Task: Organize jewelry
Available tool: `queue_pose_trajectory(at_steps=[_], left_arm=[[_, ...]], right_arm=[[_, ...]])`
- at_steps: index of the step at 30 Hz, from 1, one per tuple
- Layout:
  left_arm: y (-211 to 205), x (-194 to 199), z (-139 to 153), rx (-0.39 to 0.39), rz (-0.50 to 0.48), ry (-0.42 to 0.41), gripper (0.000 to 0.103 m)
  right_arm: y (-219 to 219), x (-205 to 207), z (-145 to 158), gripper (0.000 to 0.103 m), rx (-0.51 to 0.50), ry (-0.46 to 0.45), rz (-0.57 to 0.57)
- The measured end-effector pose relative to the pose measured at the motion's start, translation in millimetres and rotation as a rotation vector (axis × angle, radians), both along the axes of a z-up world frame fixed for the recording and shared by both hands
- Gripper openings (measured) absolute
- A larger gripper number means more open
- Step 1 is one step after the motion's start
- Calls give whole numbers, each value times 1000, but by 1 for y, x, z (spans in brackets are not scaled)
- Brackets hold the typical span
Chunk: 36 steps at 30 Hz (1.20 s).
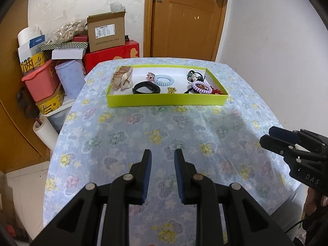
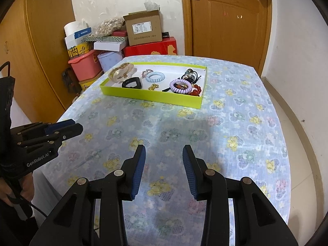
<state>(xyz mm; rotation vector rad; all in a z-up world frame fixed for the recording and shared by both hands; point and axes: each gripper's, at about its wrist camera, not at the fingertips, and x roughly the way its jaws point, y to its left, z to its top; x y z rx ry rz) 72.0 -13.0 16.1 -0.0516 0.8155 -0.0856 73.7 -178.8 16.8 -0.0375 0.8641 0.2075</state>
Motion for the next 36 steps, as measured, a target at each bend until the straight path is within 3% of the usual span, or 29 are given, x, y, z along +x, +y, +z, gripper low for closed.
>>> queue_pose_trajectory(at_steps=[36], left_arm=[[7,7,-7,-12,23,18,24]], right_arm=[[2,5,-6,39,-9,14,3]])
